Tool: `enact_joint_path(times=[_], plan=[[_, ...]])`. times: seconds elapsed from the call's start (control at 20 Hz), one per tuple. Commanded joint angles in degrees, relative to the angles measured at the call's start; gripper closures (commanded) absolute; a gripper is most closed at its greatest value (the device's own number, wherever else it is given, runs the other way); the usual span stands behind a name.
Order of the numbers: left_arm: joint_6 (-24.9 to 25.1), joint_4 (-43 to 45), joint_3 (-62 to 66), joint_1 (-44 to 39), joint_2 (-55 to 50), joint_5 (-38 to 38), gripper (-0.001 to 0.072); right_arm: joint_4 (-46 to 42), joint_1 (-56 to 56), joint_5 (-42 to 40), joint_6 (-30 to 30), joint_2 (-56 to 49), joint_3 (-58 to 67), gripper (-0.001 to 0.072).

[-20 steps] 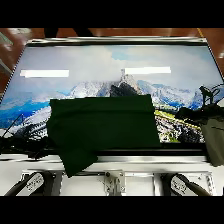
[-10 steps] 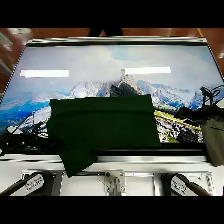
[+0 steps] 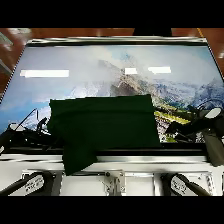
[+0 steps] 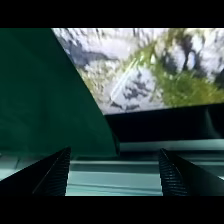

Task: Fold the shirts.

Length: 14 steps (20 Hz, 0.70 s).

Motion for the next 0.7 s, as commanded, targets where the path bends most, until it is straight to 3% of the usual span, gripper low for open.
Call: enact_joint_path(times=[0.0,0.15,0.45,0.55,0.6,0.65], plan=[[0.96,-1.01,2.32,-0.07,2.38,-2.38,0.0673,2.86,0.11,-1.99,-0.07,0.0,-6.49,0.0039],[0.96,-1.01,4.35,-0.07,4.96,-2.8,0.0673,4.66,2.95,-5.27,0.87,0.02,-8.72,0.0041],[0.98,-1.01,6.82,0.24,5.68,-2.1,0.0673,3.32,13.03,-11.74,10.97,-0.48,-9.14,0.0067],[1.01,-1.03,7.23,0.26,5.68,-1.62,0.0673,4.85,14.86,-11.39,11.15,-2.19,-9.14,0.0169],[1.05,-1.03,7.32,0.28,5.68,-0.83,0.0673,6.95,16.06,-11.32,11.08,-3.28,-9.14,0.0251],[1.84,-1.03,7.32,0.26,5.68,0.09,0.0673,8.94,17.31,-11.37,10.43,-4.15,-9.11,0.0379]])
